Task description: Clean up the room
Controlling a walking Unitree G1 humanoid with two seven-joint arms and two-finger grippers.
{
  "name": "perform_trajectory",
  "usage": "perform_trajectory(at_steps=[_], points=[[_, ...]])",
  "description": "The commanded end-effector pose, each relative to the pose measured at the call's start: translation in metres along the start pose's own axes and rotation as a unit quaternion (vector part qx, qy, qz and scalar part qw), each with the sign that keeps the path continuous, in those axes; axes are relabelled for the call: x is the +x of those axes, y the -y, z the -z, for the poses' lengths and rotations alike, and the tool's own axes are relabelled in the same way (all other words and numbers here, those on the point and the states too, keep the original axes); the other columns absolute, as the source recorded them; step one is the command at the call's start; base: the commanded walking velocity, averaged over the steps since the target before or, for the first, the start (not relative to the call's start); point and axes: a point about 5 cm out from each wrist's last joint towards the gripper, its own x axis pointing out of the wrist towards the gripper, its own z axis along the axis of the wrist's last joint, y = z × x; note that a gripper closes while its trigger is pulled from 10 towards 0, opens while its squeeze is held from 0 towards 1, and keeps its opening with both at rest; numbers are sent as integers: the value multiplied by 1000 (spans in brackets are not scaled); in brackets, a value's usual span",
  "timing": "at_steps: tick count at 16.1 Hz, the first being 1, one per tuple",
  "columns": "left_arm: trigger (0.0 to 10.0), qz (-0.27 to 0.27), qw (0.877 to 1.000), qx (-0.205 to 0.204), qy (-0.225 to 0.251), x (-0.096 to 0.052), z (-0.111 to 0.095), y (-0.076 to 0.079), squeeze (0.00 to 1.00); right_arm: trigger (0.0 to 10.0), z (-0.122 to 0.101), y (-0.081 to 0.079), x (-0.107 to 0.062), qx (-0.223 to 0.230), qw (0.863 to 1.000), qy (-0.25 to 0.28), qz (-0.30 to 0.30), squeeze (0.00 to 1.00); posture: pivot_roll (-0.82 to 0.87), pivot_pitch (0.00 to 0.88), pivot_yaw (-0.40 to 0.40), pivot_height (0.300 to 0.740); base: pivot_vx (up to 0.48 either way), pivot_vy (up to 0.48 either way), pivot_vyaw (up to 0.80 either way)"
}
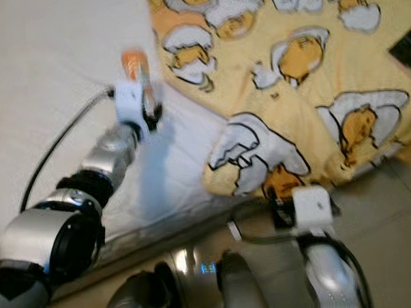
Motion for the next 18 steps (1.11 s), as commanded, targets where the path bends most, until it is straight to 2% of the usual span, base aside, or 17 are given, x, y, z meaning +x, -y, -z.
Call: perform_trajectory(at_steps=[1,2,3,4,5,7,8,9,10,11,13,14,15,17,18], points=[[0,2,1000,4,23,1,-9,-4,0,10000,2,-1,-1,5,1000,-1,3,0,-290,76,71,723,0,0,0],[0,-1,999,5,38,-1,-12,-10,0,10000,-8,-3,8,13,1000,22,2,0,-267,40,66,723,0,0,0],[0,-20,996,15,86,-9,-14,-28,0,10000,-19,-2,15,18,999,46,3,0,-252,25,60,723,0,0,0],[0,-33,994,21,104,-15,-12,-37,0,10000,-21,-2,17,19,998,53,3,0,-247,14,65,723,0,0,0],[0,-69,989,9,127,-31,-2,-54,0,10000,-26,1,19,21,998,67,-2,0,-236,5,72,723,0,0,0],[0,-84,985,14,147,-53,12,-61,0,10000,-34,2,28,28,995,92,-7,0,-208,0,74,723,0,0,0],[0,-93,985,4,146,-73,27,-58,0,10000,-45,1,40,43,993,111,-7,0,-190,0,64,723,0,0,0],[1490,-111,984,-6,140,-86,36,-55,0,10000,-50,-2,46,49,991,121,-17,0,-179,0,54,723,0,0,0],[9451,-122,984,-14,131,-95,43,-52,0,10000,-53,-5,50,53,990,124,-26,0,-168,0,47,723,0,0,0],[10000,-122,987,-12,108,-102,55,-44,0,10000,-53,-12,56,59,990,118,-46,0,-148,0,30,723,0,0,0],[10000,-102,991,9,90,-100,59,-32,0,10000,-46,-21,60,61,991,104,-65,0,-135,0,31,723,0,-480,0],[10000,-95,992,6,84,-99,60,-28,0,10000,-43,-22,61,68,991,96,-65,0,-135,0,31,723,0,-480,0],[10000,-91,993,10,75,-100,63,-27,0,10000,-40,-25,64,74,991,91,-65,0,-139,0,39,723,0,-472,0],[10000,-101,994,20,28,-104,77,-27,0,10000,-33,-35,67,80,991,77,-73,0,-138,0,41,723,0,-446,0],[10000,-104,994,13,22,-104,79,-27,0,10000,-31,-36,67,80,991,75,-75,0,-141,0,42,723,0,-428,0]])
